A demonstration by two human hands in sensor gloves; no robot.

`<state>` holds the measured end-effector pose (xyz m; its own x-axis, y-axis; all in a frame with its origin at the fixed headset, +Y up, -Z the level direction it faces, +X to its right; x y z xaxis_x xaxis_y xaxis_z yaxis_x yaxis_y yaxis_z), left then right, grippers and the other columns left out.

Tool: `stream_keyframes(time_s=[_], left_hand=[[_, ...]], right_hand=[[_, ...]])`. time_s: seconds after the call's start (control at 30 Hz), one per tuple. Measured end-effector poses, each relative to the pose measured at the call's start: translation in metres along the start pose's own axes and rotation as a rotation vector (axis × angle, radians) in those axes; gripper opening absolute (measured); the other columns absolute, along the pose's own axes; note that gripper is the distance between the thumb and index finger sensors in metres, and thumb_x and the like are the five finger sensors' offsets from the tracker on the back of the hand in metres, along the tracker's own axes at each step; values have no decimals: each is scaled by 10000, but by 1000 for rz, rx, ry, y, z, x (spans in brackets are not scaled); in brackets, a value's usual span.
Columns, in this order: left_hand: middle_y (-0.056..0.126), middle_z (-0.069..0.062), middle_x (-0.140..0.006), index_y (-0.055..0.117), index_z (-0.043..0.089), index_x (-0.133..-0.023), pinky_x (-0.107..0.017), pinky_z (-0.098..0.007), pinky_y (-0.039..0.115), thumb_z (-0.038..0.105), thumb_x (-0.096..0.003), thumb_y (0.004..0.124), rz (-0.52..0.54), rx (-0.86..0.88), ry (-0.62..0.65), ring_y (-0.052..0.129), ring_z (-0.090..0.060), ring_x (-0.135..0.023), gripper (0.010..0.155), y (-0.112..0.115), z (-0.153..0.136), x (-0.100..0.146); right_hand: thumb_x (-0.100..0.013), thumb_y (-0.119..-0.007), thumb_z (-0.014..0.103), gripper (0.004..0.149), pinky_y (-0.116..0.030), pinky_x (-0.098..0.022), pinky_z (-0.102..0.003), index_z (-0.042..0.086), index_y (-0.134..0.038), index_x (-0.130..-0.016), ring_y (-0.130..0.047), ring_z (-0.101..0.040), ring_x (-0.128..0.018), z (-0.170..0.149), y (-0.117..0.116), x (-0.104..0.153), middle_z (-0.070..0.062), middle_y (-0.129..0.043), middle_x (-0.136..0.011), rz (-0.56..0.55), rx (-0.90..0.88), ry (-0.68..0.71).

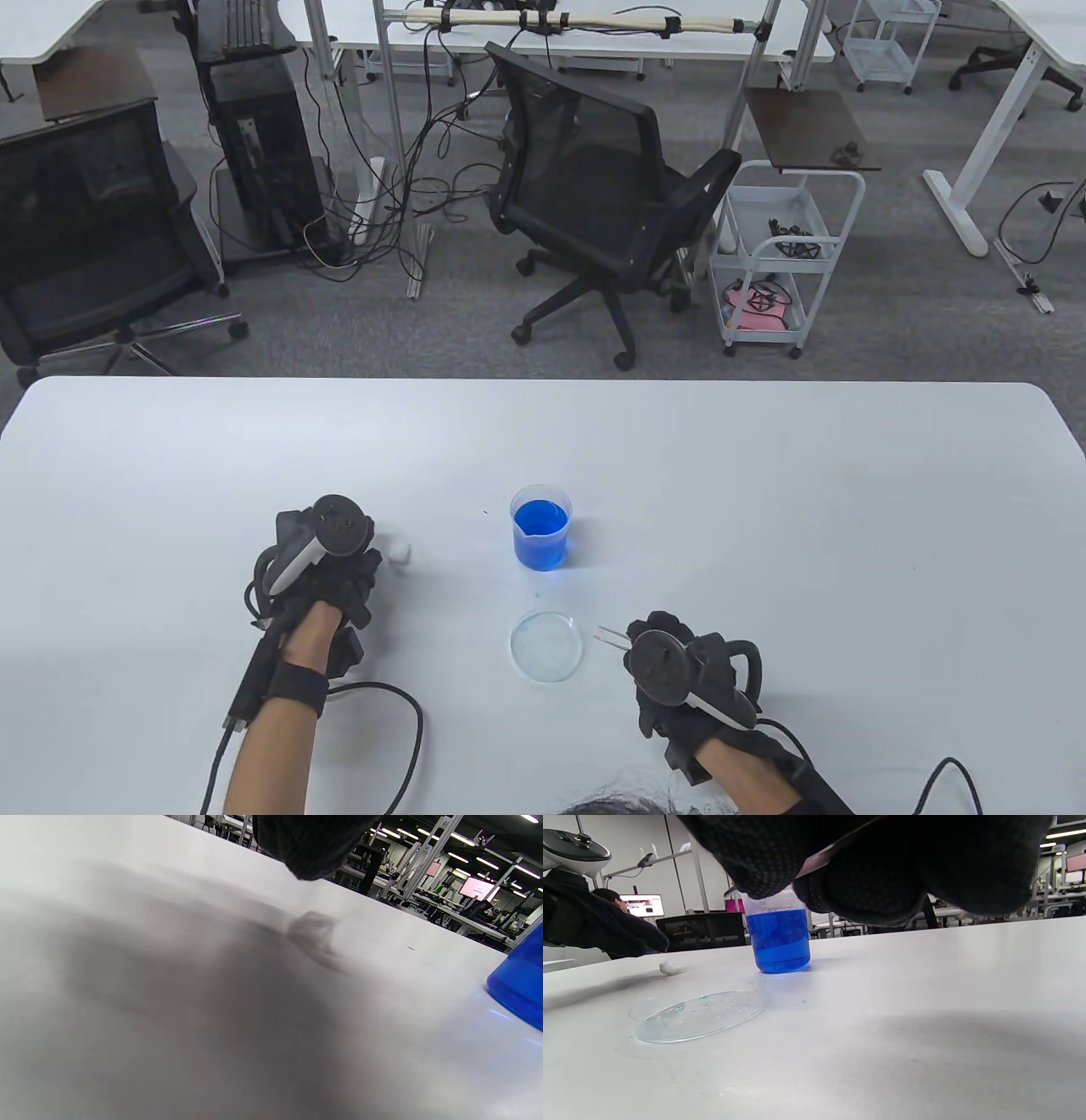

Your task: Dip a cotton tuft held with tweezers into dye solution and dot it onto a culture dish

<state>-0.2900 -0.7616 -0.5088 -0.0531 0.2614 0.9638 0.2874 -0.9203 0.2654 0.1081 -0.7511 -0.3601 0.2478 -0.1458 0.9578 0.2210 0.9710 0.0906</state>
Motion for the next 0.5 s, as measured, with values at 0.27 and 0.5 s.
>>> stream_keyframes(time_s=[0.27, 0.5], left_hand=[[136, -207, -1215, 517, 206, -1123, -656, -750, 148, 304, -612, 745, -76, -5, 64, 113, -516, -1041, 569, 18, 4, -19], [230, -193, -1216, 653, 223, -1021, -662, -750, 182, 246, -601, 762, -34, -26, 132, 183, -514, -1048, 434, 24, 6, -10]], right_hand=[[-363, -826, 299, 505, -920, -259, -359, 20, -889, -780, -973, -195, -407, -4, -8, -3, -271, -837, -833, 52, -2, -11], [-363, -826, 299, 503, -919, -258, -360, 21, -890, -777, -972, -196, -406, -3, -9, -5, -270, -840, -830, 66, 4, -10]])
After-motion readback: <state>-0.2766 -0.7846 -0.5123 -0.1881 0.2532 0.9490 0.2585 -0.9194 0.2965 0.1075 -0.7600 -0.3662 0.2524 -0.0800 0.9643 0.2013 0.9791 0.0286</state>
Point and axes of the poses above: the tracker on the back of each hand, its own z axis roughly to the thumb side, its own x axis roughly from the fingertips to the wrist, y = z × x, the point moved 1 cm from there along -x, roughly from the wrist to the fingertips
